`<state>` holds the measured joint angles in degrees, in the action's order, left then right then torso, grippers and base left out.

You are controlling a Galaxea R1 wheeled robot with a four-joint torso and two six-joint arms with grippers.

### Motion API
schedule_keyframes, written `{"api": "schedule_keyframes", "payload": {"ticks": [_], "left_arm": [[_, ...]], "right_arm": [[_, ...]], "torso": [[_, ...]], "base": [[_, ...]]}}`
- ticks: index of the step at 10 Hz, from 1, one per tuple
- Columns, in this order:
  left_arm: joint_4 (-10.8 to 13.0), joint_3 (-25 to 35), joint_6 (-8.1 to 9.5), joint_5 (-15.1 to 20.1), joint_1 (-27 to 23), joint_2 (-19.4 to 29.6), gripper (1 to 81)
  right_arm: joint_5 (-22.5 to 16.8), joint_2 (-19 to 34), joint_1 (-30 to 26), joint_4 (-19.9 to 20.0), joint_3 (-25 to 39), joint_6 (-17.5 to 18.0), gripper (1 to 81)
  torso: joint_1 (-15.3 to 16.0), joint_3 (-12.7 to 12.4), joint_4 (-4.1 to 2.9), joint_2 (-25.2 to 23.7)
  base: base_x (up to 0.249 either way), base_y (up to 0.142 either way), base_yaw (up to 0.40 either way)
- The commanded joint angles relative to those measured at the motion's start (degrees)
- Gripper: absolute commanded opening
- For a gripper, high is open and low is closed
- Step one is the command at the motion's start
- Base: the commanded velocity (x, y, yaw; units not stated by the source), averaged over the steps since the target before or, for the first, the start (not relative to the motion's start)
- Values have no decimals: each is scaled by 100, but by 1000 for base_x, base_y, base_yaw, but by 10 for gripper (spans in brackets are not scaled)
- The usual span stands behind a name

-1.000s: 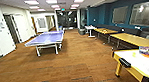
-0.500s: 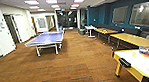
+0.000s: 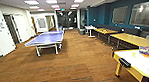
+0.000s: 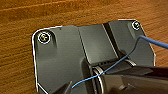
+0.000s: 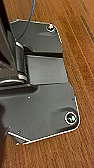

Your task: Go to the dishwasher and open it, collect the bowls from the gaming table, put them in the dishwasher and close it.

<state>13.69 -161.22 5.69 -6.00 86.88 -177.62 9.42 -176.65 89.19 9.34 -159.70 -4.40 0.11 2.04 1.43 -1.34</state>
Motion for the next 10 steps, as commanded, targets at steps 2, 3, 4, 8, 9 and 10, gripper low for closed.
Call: {"api": "schedule_keyframes", "payload": {"ticks": [2,3,4,8,9,10], "left_arm": [[55,29,-77,257,-272,-20,811],[55,29,-77,282,-272,-29,811],[55,29,-77,310,-272,-20,811],[46,29,-86,310,-272,-20,811],[46,29,-86,310,-272,-29,811],[46,29,-86,310,-272,-20,811]], "right_arm": [[-266,-30,-291,33,1,9,811],[-266,-30,-274,33,1,9,811],[-266,-30,-274,33,1,9,811],[-266,-39,-247,15,71,1,811],[-266,-39,-247,7,71,1,811],[-266,-39,-247,-2,45,1,811]], "torso": [[-2,0,0,0],[-2,0,0,0],[-2,0,0,-2],[-2,0,0,-2],[-2,0,0,-2],[-2,0,0,-2]], "base": [[0,0,-358],[0,0,-386],[0,0,-394],[0,0,-395],[0,0,-395],[0,0,-396]]}}
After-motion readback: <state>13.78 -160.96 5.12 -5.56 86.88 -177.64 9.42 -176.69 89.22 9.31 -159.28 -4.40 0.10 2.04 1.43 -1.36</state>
